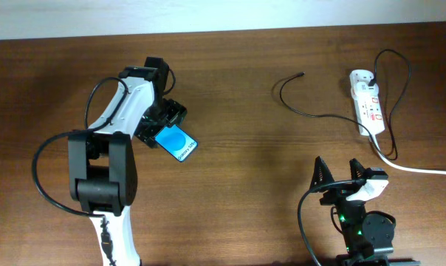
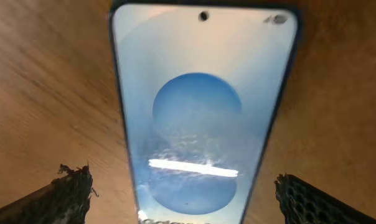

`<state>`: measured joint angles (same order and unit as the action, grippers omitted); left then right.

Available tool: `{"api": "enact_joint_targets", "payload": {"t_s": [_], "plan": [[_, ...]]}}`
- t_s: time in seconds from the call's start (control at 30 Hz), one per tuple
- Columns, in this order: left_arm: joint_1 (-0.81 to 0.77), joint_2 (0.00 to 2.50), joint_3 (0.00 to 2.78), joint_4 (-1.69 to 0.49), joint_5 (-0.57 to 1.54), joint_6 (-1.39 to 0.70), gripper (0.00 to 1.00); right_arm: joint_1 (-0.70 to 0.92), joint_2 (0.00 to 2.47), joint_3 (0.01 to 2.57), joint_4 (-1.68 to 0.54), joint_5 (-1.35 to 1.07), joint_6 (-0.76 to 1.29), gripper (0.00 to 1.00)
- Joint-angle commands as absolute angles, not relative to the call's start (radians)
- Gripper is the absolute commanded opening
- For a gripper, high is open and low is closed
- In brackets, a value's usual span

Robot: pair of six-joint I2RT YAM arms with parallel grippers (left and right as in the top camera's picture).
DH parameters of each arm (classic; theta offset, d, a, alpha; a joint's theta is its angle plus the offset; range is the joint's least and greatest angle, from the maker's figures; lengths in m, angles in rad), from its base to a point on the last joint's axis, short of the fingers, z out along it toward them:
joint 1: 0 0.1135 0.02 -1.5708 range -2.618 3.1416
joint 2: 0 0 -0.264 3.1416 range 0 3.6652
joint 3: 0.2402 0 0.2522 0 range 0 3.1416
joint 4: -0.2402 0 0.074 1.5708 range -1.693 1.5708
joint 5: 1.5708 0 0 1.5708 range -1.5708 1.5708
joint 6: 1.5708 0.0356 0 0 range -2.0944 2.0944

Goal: Plug charger to phone and switch on socket
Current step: 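Lift the phone with the left gripper and tilt it upright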

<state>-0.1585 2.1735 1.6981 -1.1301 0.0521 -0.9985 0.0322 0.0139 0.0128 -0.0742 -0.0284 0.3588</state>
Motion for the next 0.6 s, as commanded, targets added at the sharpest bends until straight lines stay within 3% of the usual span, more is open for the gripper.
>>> {"api": "enact_joint_targets", "payload": {"t_s": [0.0, 0.57], "plan": [[-0.157, 2.194, 1.682, -1.095, 0.038, -1.036, 0.99, 0.026, 0.008, 0.006, -0.075, -0.038, 0.348, 0.99], [-0.157, 2.194, 1.582, -0.999, 0.056, -1.040, 0.99, 0.026, 0.008, 0.006, -0.075, -0.038, 0.348, 0.99]]}}
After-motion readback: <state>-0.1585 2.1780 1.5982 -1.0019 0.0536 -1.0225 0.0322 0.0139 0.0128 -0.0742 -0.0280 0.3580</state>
